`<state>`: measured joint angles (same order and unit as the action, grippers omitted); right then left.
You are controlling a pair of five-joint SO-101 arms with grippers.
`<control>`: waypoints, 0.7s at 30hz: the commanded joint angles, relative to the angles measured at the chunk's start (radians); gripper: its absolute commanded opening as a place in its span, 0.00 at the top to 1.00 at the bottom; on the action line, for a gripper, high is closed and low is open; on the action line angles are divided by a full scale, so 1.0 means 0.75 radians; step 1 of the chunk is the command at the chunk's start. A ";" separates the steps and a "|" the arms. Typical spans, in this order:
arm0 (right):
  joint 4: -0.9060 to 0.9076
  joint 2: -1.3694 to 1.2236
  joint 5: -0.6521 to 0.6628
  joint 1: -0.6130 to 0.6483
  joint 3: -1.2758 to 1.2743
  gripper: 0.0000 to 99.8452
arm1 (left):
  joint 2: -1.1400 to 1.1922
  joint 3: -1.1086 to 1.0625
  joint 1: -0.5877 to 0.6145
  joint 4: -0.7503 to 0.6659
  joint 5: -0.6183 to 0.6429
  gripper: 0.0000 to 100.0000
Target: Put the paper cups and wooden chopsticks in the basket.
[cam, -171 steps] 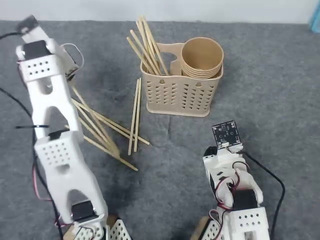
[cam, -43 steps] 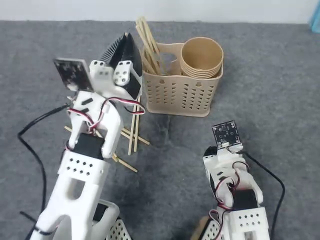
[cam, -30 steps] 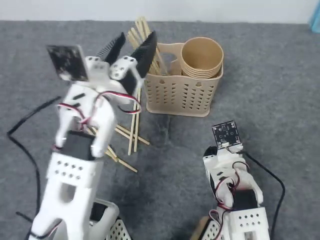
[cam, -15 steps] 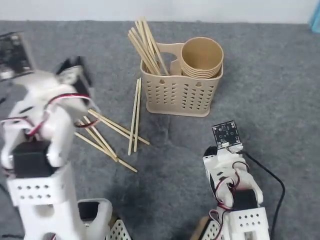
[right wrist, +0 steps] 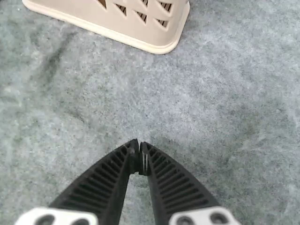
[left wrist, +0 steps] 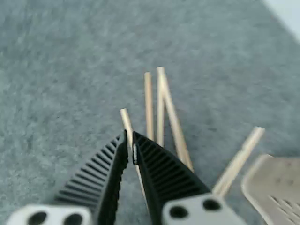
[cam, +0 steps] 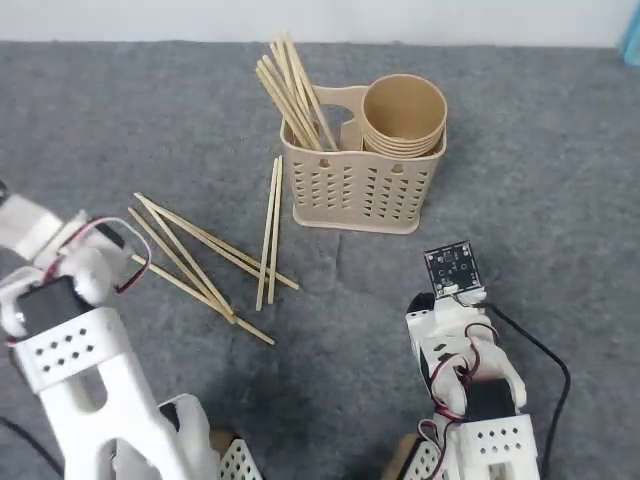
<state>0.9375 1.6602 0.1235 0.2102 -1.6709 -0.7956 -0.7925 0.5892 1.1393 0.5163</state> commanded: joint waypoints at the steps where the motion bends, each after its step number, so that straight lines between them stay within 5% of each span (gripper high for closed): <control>1: 0.011 0.013 0.000 -0.011 -0.027 0.99 | -0.010 -0.199 0.037 -0.299 0.012 0.98; 5: 0.011 0.013 0.000 -0.009 -0.027 0.99 | 0.057 -0.359 0.025 -0.522 0.012 0.98; 10: 0.011 0.013 -0.002 -0.009 -0.027 0.99 | 0.413 -0.199 0.000 -0.542 0.012 0.98; 21: 0.011 0.013 -0.002 -0.009 -0.027 0.99 | 1.178 0.576 -0.008 -0.196 0.012 0.98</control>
<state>0.9375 1.6602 0.1235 0.2102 -1.6709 0.0038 -0.5332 0.5938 0.9321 0.5148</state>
